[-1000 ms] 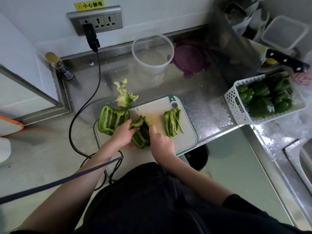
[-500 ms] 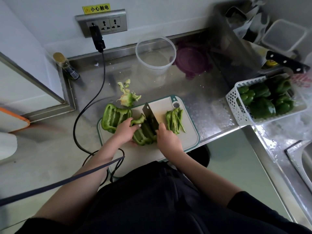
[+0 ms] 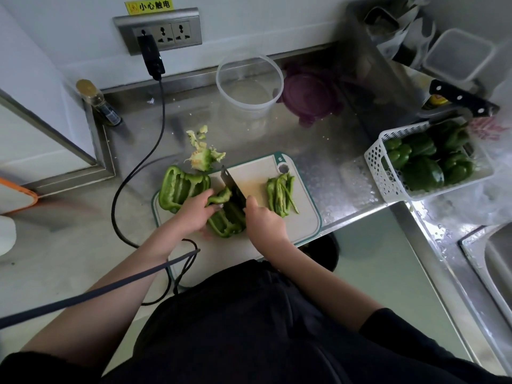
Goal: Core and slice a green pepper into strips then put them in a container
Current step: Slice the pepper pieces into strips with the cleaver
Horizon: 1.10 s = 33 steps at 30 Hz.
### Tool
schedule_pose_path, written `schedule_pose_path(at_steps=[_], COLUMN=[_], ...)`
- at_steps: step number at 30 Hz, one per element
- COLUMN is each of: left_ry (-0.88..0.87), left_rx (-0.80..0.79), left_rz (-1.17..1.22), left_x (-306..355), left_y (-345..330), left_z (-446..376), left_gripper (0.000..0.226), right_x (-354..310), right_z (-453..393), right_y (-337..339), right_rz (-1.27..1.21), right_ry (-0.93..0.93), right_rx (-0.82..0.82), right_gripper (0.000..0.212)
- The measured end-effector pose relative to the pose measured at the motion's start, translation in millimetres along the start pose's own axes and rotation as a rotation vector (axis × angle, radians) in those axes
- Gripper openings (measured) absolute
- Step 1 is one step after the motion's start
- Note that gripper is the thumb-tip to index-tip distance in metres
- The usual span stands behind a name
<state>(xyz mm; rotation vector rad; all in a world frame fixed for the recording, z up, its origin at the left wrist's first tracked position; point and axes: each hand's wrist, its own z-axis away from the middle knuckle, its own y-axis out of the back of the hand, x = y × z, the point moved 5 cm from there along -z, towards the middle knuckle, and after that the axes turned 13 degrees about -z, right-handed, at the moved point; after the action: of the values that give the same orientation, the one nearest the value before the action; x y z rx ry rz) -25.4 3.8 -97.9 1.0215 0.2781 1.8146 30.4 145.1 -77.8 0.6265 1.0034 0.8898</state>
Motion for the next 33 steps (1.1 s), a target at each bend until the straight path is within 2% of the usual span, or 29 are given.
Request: schedule_pose_path(at_steps=[5,7,9,13,15,18,25,30,33], left_ry=[-0.007,-0.031,-0.042,-0.041,-0.023,0.045,0.137,-0.04,-0.041], left_rx=[0.075,0.01,-0.054,0.005,-0.013,-0.047,-0.069,0.057,0.07], left_rz=[-0.064,-0.104,-0.104,-0.057,-0.036,0.071,0.221,-0.029,-0.013], left_x=[4.4,7.4,7.0,9.8,11.6,7.6,5.9,8.3,6.8], left_y=[2.4,1.5,-0.2,-2.1,-1.7,2.4,2.7,1.5,1.7], left_z=[-1.5,-1.5,1.7,11.1,13.1,12.8,14.7,17.4,19.9], left_gripper=[0.053,0.051,0.049,0.029,0.039,0.052,0.055,0.032,0.042], right_x=[12.1,8.4,0.1,0.7,3.2,-4.9,-8.3,-8.7,-8.9], right_z=[18.4,16.0,4.5,6.5,10.8,3.2,-3.0,-2.6,-1.5], right_y=[0.7,1.2,3.4,-4.5,-6.9,-6.6,-5.1,-5.6,-4.8], right_rz=[-0.052,-0.064,-0.089,-0.071,-0.006,0.083,0.034,0.063,0.083], right_ry=[-0.05,-0.045,-0.057,-0.063,-0.046,-0.006,-0.021,0.003,0.025], right_rx=[-0.011,-0.017,0.005,-0.002,-0.016,-0.013,-0.004,0.007,0.008], right_gripper=[0.015,0.009,0.012,0.016,0.017,0.037,0.027,0.029,0.033])
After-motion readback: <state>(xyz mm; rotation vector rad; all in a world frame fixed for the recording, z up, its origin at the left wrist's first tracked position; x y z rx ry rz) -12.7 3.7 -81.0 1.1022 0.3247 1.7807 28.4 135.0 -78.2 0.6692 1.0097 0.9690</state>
